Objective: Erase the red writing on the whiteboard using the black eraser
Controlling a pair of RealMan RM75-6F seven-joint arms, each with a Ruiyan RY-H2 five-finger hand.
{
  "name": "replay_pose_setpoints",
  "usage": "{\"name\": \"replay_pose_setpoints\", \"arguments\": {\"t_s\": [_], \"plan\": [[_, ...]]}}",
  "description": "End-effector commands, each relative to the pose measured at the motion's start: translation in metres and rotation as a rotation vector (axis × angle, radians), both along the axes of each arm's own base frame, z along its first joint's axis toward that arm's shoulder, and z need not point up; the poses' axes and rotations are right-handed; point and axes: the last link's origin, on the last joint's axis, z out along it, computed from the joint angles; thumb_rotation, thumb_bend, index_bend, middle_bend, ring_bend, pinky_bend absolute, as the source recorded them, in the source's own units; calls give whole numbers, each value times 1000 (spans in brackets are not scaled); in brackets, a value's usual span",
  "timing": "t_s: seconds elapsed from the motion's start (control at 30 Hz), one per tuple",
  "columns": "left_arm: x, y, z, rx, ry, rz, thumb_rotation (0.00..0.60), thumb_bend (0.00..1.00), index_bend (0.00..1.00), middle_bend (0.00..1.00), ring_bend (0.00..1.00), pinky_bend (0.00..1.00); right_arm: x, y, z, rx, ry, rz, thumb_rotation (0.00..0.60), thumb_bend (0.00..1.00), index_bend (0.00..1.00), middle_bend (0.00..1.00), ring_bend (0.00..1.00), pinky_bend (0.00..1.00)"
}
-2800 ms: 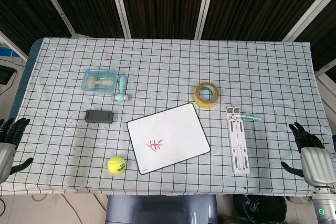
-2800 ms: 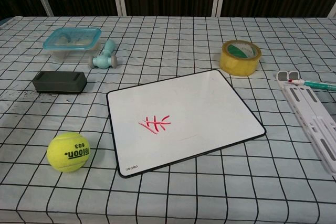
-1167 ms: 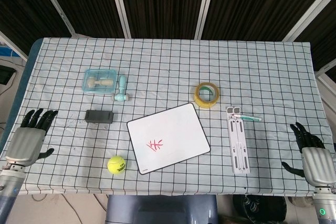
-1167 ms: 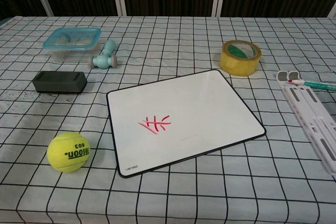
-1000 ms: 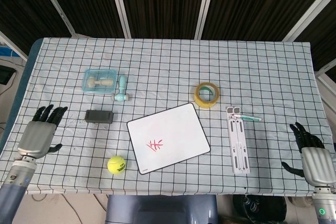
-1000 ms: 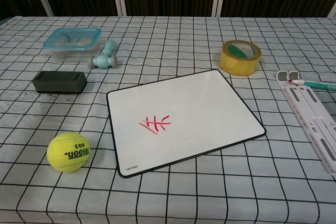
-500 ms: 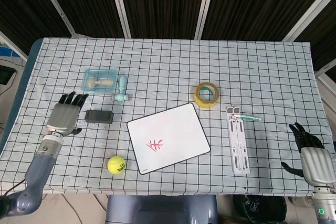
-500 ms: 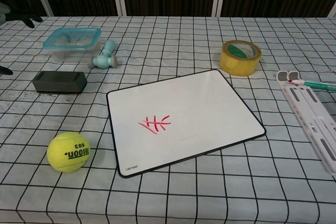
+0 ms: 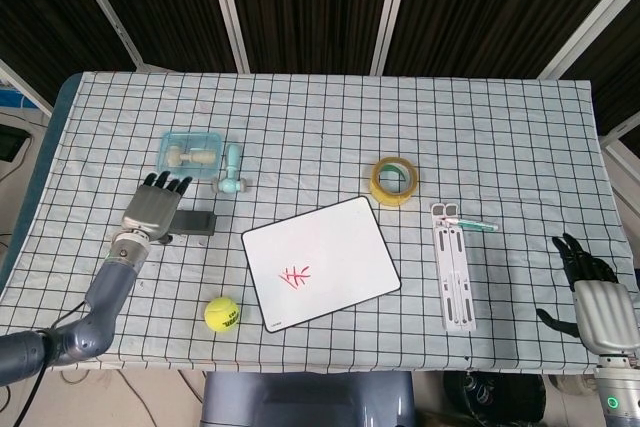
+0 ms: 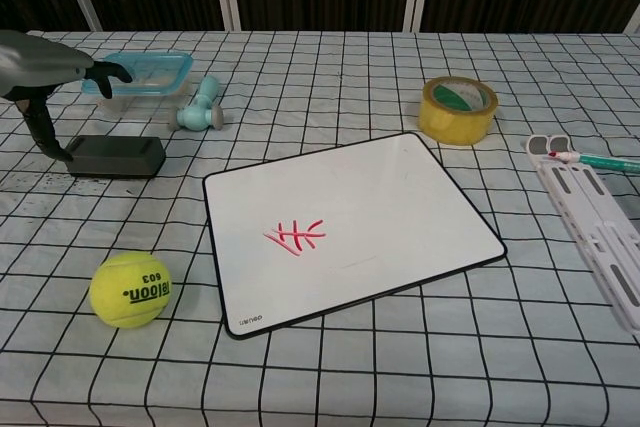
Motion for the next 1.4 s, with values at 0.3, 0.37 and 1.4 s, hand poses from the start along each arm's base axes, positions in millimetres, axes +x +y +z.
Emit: {"name": "replay_pose_setpoints", "arguments": {"t_s": [0.3, 0.37, 1.4], "plan": [[-3, 1, -10, -27, -3, -53, 600, 139, 128, 263, 0, 100, -1, 0, 0, 1, 0, -3, 600, 66, 45, 71, 186, 214], [-4, 4, -12, -22, -10, -54, 600, 157, 155, 275, 0, 101, -1, 0, 0, 1, -2, -5, 600, 65, 45, 72, 186, 215], [-13, 12, -30, -61, -16, -134, 600, 195, 350, 395, 31, 99, -1, -1, 0, 2, -8, -13, 600, 65, 45, 73, 186, 214]]}}
